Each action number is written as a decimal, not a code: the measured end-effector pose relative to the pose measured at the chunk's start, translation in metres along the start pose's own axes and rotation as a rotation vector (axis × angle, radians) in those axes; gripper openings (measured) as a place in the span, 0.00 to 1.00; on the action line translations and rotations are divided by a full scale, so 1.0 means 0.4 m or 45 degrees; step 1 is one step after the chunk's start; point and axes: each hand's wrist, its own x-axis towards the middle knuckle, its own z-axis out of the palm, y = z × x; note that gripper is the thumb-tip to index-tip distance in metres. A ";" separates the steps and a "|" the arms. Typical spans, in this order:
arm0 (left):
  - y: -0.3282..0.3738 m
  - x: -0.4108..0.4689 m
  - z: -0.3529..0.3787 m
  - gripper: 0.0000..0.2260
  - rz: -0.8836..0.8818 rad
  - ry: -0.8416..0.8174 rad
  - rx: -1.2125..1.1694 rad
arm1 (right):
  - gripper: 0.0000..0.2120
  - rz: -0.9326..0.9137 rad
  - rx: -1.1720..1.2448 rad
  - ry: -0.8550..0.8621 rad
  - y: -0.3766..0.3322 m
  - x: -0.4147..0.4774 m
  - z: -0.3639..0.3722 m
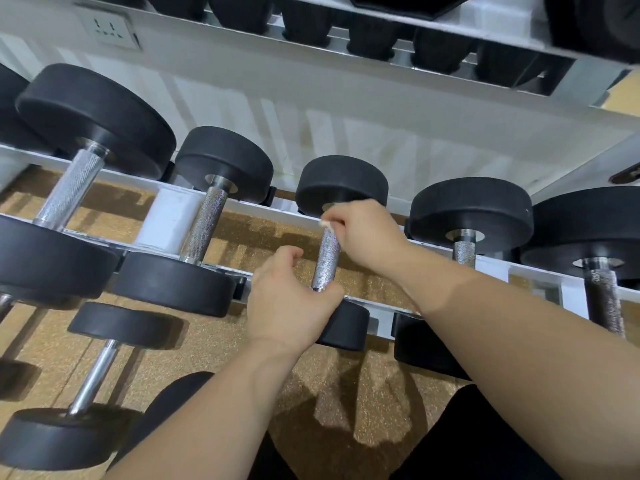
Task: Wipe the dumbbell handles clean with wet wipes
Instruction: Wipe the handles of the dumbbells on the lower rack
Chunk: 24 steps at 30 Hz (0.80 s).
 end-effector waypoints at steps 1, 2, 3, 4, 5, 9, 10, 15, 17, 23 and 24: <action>0.001 -0.001 0.000 0.31 -0.003 0.001 0.002 | 0.12 0.030 -0.039 -0.004 -0.001 0.015 -0.002; 0.002 -0.002 0.000 0.31 -0.005 0.004 0.008 | 0.12 0.045 -0.076 -0.034 -0.003 0.023 -0.001; 0.001 -0.001 0.000 0.32 -0.008 0.005 0.014 | 0.12 0.033 -0.086 -0.088 -0.004 0.022 -0.003; 0.001 -0.001 0.001 0.32 -0.009 0.009 0.019 | 0.11 -0.013 -0.073 -0.168 -0.008 0.010 -0.007; 0.001 0.000 0.002 0.33 -0.009 0.012 0.022 | 0.11 -0.079 -0.051 -0.282 -0.015 -0.011 -0.015; 0.003 -0.001 0.008 0.34 0.000 0.035 0.039 | 0.12 -0.304 -0.004 -0.538 -0.009 -0.070 -0.026; 0.003 -0.001 0.008 0.35 0.005 0.036 0.047 | 0.11 -0.301 0.005 -0.443 0.001 -0.060 -0.026; -0.002 0.004 0.006 0.39 0.018 -0.006 0.066 | 0.03 -0.053 0.203 -0.025 0.049 -0.022 -0.005; 0.001 0.008 -0.001 0.39 0.009 -0.041 0.075 | 0.05 -0.068 0.264 -0.115 0.054 -0.049 0.009; 0.016 0.006 -0.016 0.39 -0.040 -0.092 0.122 | 0.09 -0.038 0.366 -0.394 0.065 -0.087 0.008; 0.015 0.005 -0.017 0.39 -0.049 -0.092 0.132 | 0.09 0.041 0.407 -0.323 0.065 -0.081 0.015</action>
